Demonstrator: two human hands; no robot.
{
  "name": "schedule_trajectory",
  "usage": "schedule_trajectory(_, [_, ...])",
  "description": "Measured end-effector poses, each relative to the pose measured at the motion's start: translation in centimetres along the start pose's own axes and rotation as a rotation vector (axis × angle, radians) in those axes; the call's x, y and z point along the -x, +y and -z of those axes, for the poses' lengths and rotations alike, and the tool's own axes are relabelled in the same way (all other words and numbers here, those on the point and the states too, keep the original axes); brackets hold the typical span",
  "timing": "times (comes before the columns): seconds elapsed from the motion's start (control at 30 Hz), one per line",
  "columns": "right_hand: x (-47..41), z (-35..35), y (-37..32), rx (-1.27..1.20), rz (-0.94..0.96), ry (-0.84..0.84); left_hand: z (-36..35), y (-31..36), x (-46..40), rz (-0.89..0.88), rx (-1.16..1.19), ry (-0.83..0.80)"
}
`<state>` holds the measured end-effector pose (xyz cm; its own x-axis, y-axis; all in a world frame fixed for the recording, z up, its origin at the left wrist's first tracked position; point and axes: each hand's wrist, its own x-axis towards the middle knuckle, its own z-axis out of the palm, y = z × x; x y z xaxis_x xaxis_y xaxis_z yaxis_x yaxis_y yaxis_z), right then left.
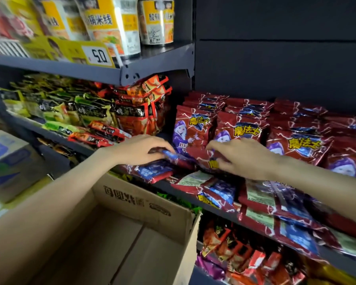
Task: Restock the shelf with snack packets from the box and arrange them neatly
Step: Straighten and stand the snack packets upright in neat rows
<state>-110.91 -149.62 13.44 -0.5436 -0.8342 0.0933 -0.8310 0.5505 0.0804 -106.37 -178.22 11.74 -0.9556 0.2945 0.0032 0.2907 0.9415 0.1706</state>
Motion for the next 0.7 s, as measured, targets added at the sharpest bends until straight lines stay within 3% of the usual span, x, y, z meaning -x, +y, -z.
schedule_trajectory(0.1, [-0.7,0.4,1.8,-0.067,-0.106,-0.003,0.4,0.5,-2.1,-0.002,-0.053,0.093])
schedule_trajectory(0.23, [-0.1,0.1,2.5,-0.104,-0.112,-0.078,1.2,1.6,-4.9,-0.063,-0.132,0.173])
schedule_trajectory(0.5, [0.9,0.2,4.6,-0.202,-0.146,-0.013,0.3,1.0,-10.1,-0.044,-0.129,0.242])
schedule_trajectory(0.7, [-0.9,0.1,7.3,-0.191,-0.292,0.161,-1.3,1.1,-13.0,-0.067,-0.069,0.342])
